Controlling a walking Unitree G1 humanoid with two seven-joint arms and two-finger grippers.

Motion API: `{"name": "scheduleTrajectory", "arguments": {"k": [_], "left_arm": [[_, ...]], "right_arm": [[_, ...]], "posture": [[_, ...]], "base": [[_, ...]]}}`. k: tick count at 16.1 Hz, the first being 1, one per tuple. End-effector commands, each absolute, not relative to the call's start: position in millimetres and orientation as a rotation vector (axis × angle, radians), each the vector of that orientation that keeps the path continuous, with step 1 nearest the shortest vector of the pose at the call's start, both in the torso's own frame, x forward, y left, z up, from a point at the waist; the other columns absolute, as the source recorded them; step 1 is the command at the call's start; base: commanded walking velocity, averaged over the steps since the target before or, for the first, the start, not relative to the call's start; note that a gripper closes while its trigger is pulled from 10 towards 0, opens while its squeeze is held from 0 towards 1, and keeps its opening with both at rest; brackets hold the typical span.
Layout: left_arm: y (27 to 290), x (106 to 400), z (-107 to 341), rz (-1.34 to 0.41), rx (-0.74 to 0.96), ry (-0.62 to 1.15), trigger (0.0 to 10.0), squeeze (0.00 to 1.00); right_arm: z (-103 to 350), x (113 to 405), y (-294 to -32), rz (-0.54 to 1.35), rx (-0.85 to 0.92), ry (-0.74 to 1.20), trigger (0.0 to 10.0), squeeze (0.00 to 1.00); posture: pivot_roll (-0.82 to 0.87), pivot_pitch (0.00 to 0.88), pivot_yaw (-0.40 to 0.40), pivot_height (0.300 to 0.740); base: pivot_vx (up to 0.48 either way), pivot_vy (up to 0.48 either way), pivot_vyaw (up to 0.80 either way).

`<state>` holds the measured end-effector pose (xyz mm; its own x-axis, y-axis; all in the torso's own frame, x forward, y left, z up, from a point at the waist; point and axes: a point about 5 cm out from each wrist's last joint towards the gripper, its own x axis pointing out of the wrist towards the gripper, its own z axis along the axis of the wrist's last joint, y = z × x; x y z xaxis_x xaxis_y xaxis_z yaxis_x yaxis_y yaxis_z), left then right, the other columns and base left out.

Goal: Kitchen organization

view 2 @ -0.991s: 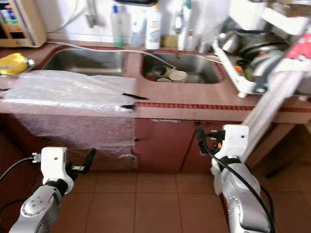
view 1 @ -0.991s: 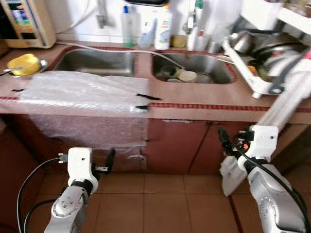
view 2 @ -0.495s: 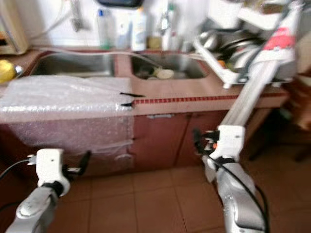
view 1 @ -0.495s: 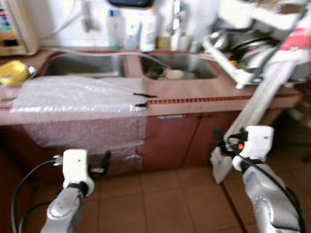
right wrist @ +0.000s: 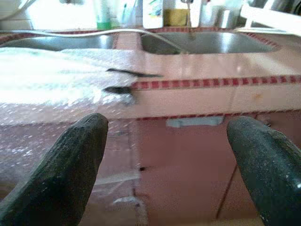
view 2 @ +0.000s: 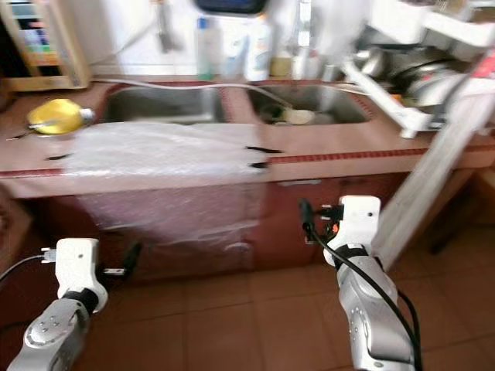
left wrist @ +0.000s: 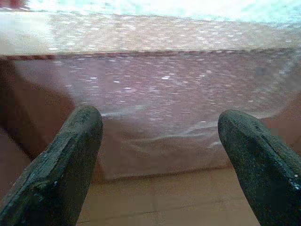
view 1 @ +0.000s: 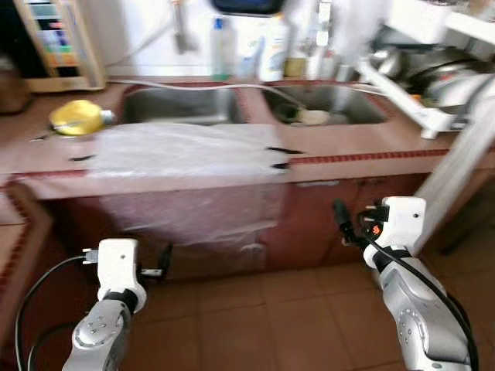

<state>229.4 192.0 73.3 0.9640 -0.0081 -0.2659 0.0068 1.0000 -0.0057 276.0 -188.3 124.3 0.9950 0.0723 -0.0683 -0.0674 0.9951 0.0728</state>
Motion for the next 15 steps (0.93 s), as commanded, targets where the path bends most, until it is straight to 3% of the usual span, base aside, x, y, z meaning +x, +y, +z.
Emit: {"name": "scheduleTrajectory", "arguments": {"k": [1,6,15], "left_arm": [[184,233,77,-0.029,0.003,0.244,10.0,0.0],[184,238,85,0.022,0.046,0.194,10.0,0.0],[176,244,81,-0.012,0.039,0.2,10.0,0.0]], "right_arm": [[125,273,-196,0.041,0.063,0.066,10.0,0.0],[131,280,-195,0.051,0.039,0.042,10.0,0.0],[131,282,-193,0.062,0.016,0.041,10.0,0.0]], "posture": [[-0.04,0.019,-0.039,0.74],[-0.03,0.014,-0.048,0.74],[-0.03,0.0,-0.048,0.74]], "base": [[0.0,0.0,0.0],[0.0,0.0,0.0],[0.0,0.0,0.8]]}}
